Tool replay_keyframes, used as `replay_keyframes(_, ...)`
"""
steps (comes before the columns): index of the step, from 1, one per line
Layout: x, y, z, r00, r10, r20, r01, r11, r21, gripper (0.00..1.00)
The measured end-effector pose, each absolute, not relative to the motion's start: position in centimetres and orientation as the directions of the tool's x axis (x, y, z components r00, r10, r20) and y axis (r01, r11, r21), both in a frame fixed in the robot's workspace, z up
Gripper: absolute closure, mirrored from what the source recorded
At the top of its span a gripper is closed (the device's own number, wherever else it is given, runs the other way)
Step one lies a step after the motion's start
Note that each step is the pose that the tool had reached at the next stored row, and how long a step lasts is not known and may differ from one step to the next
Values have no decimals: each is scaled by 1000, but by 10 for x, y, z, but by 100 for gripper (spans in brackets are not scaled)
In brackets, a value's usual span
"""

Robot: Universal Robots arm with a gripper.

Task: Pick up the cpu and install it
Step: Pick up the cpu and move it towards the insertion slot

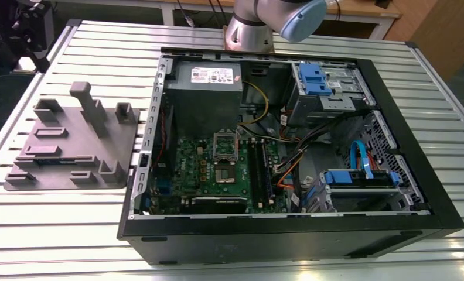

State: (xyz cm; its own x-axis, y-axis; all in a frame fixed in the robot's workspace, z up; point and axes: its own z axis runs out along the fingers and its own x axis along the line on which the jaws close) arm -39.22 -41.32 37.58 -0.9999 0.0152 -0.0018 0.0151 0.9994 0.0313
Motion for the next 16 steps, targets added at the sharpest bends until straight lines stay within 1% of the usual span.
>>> replay_keyframes(16,-392,-413,380,-1000,15,-2,15,999,31,53)
